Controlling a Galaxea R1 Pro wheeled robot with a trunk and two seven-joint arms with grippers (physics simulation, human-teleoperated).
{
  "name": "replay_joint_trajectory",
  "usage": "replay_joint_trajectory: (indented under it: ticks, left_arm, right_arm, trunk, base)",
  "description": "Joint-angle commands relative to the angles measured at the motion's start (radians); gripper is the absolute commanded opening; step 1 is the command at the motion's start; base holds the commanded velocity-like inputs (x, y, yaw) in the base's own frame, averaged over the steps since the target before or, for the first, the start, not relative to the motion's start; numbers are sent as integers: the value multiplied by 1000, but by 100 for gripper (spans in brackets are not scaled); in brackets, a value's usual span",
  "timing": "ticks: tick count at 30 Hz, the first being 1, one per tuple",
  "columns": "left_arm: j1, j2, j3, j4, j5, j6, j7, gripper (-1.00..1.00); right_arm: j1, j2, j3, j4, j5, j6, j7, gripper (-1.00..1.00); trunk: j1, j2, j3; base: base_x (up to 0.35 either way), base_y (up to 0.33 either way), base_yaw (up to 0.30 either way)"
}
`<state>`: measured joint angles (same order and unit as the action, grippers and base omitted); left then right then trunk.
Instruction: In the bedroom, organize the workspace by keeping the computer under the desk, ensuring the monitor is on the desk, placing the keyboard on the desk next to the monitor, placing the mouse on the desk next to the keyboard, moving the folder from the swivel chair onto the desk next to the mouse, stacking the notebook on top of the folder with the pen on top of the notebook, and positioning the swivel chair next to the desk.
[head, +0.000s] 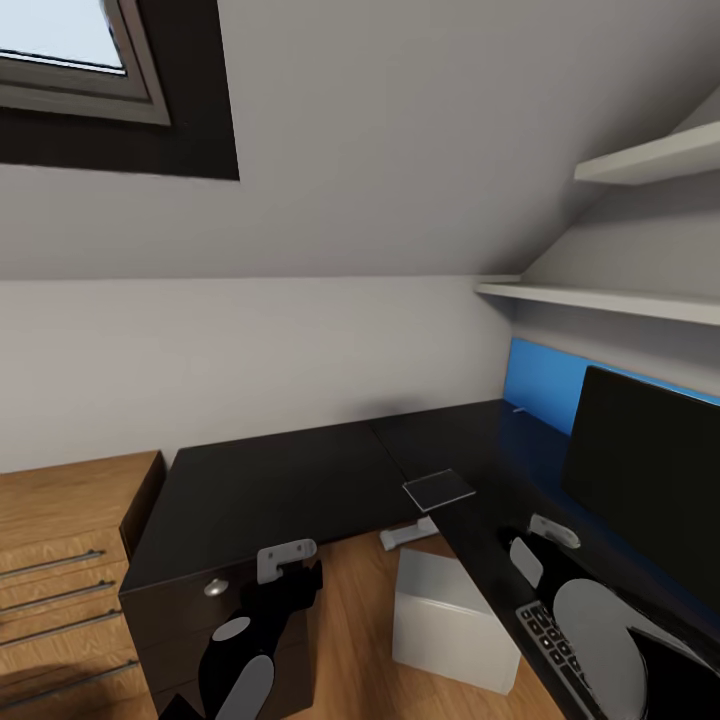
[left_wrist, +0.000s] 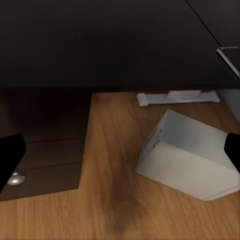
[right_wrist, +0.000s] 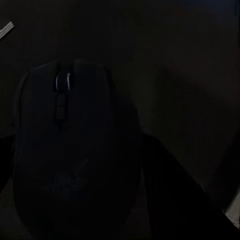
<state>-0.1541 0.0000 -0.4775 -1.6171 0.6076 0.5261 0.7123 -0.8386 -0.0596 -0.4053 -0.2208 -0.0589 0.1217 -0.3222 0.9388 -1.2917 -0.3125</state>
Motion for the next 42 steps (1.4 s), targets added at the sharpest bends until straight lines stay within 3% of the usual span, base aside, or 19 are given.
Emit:
replay_joint_trajectory:
  ticks: [1, 4, 8, 16, 21, 28, 42]
  left_arm:
    - [-1, 0, -1, -1, 7, 2, 9, 100]
    - [-1, 1, -1, -1, 7, 2, 9, 100]
    - [-1, 0, -1, -1, 7, 2, 9, 100]
    - [-1, 0, -1, -1, 7, 3, 9, 100]
    - [-2, 1, -1, -1, 7, 3, 9, 100]
    - [-1, 0, -2, -1, 8, 3, 9, 100]
    - [-1, 0, -3, -1, 9, 3, 9, 100]
  right_arm:
    - [0, 10, -9, -2, -30, -11, -30, -100]
    - [0, 19, -15, -3, -97, -53, -78, -100]
    - [0, 21, -16, -3, -124, -80, -91, -100]
    - [0, 21, -16, -7, -131, -109, -153, -100]
    - [0, 17, -23, -5, -133, -171, -160, -100]
    - [0, 37, -27, 18, -131, -246, -161, -100]
    - [0, 37, -27, 23, -131, -251, -160, -100]
  trunk:
    - [4, -8, -4]
    - [15, -29, -14]
    - [31, -57, -26]
    - [61, -113, -51]
    - [61, -113, -51]
    - [61, -113, -51]
    - [61, -113, -51]
  base:
    - [0, 0, 0]
    - [0, 0, 0]
    - [0, 0, 0]
    - [0, 0, 0]
    - [0, 0, 0]
    - [0, 0, 0]
    - [0, 0, -96]
